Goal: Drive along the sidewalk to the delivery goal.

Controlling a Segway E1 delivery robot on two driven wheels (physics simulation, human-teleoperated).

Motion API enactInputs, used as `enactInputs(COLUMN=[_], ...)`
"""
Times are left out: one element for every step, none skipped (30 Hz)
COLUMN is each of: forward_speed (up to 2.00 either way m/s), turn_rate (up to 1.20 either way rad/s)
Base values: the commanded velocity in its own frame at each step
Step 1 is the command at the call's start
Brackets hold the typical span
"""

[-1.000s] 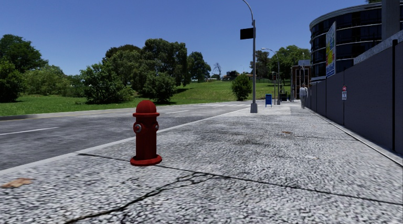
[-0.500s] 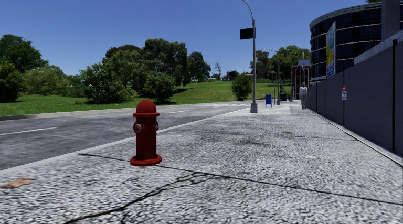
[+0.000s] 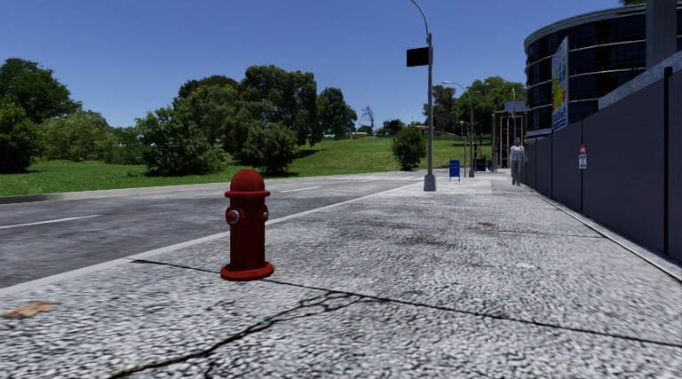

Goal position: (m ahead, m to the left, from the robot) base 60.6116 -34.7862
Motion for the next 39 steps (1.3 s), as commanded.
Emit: enactInputs(forward_speed=[0.0, 0.0, 0.0, 0.0, 0.11, 0.54, 0.98, 0.98, 1.32, 1.45, 1.45, 1.51, 1.54, 1.54, 1.54, 1.54, 1.55, 1.55, 1.55, 1.55, 1.55, 1.55, 1.55, 1.55, 1.55, 1.55, 1.55, 1.55, 1.55, 1.55, 1.55, 1.55, 1.55, 1.55, 1.55, 1.55, 1.55, 1.55, 1.55], turn_rate=[-0.03, -0.03, -0.03, -0.03, -0.03, -0.03, -0.03, -0.03, -0.03, -0.03, -0.03, -0.03, -0.03, -0.04, -0.04, -0.06, -0.06, -0.06, -0.08, -0.09, -0.09, -0.09, -0.09, -0.14, -0.18, -0.18, -0.19, -0.19, -0.19, -0.19, -0.19, -0.19, -0.19, -0.19, -0.2, -0.2, -0.2, -0.2, -0.2])
